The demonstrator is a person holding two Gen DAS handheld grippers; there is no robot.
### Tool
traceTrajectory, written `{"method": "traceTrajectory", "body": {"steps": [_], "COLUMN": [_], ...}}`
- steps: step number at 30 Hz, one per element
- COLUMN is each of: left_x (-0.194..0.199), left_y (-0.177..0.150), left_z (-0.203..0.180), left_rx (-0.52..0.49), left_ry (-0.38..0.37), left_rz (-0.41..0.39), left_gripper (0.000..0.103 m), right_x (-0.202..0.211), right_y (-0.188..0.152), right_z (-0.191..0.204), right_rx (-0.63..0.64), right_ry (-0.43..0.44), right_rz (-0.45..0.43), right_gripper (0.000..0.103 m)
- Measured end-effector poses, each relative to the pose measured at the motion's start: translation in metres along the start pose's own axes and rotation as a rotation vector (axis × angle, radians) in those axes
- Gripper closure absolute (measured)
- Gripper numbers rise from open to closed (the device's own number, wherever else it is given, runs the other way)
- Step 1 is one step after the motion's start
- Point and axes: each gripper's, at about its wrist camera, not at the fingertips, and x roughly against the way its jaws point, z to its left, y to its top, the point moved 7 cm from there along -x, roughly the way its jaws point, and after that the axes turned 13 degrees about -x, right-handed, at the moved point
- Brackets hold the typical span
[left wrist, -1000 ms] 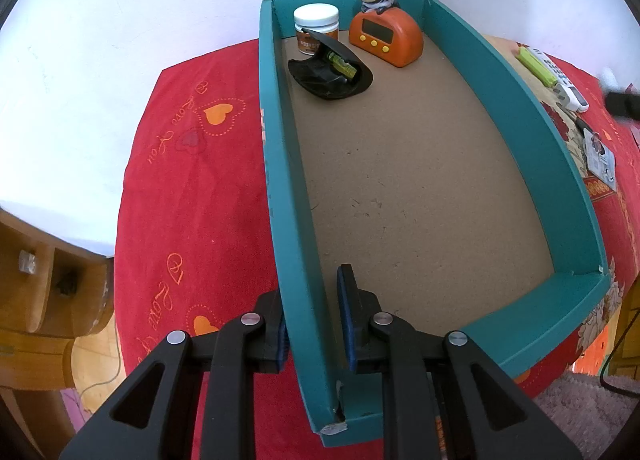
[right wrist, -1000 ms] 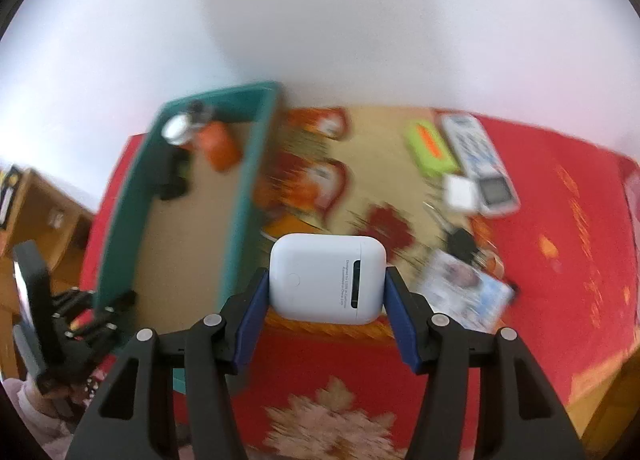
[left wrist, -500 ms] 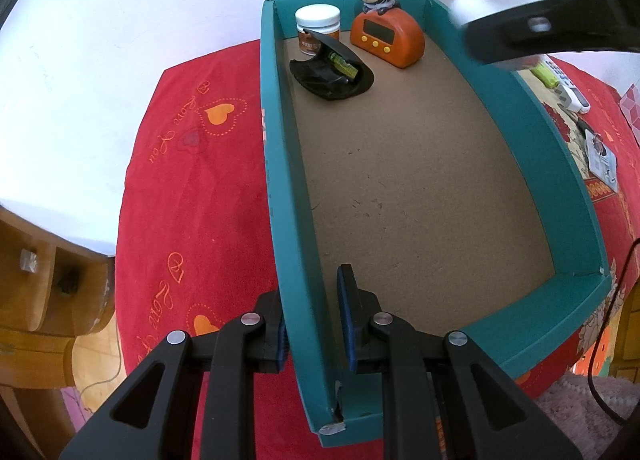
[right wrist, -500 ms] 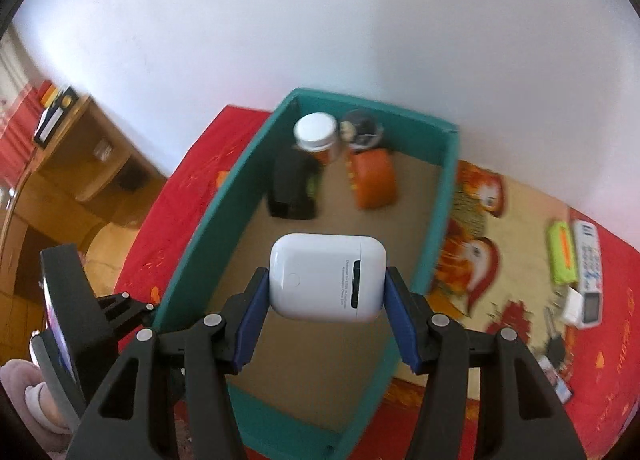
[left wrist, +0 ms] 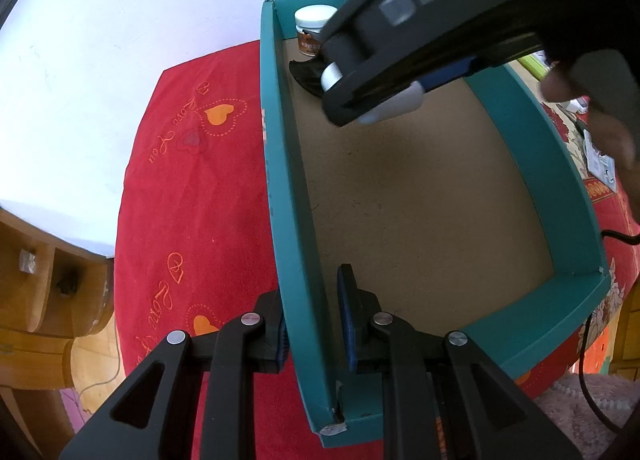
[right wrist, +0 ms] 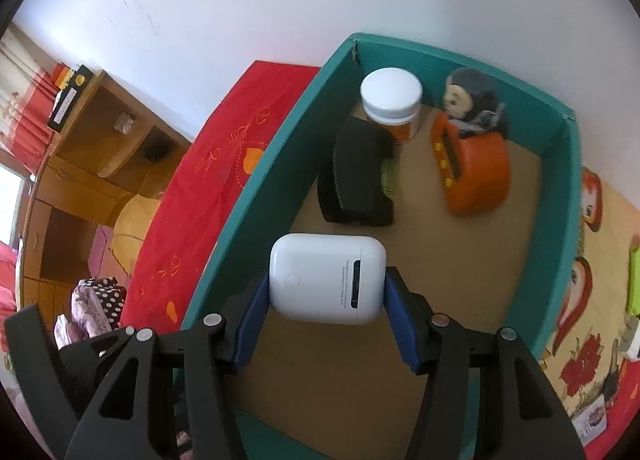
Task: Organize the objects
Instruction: 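Carry the earbud case into the teal box and open the right tool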
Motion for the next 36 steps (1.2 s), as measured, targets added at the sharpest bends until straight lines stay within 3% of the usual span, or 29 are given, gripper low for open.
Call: {"method": "traceTrajectory", "body": {"steps": [15,36], "left_x": [0.000,-0.001], "left_y": [0.001,0.001], "left_z": [-0.001,0.000], "left_rx": [-0.004,-0.001], "left_ry": [-0.004,-0.008], "left_rz": [-0.002,-0.002], "left_gripper": [0.083,0.083], "right_x": [-0.033,-0.034], "right_y": [0.001,0.000], "right_z": [0.009,0.016], "right_rx": [0.034,0.062], "right_ry": [-0.070,-0.087], "right_rz": [0.038,0.001], "right_gripper": [0.047,0.046]}}
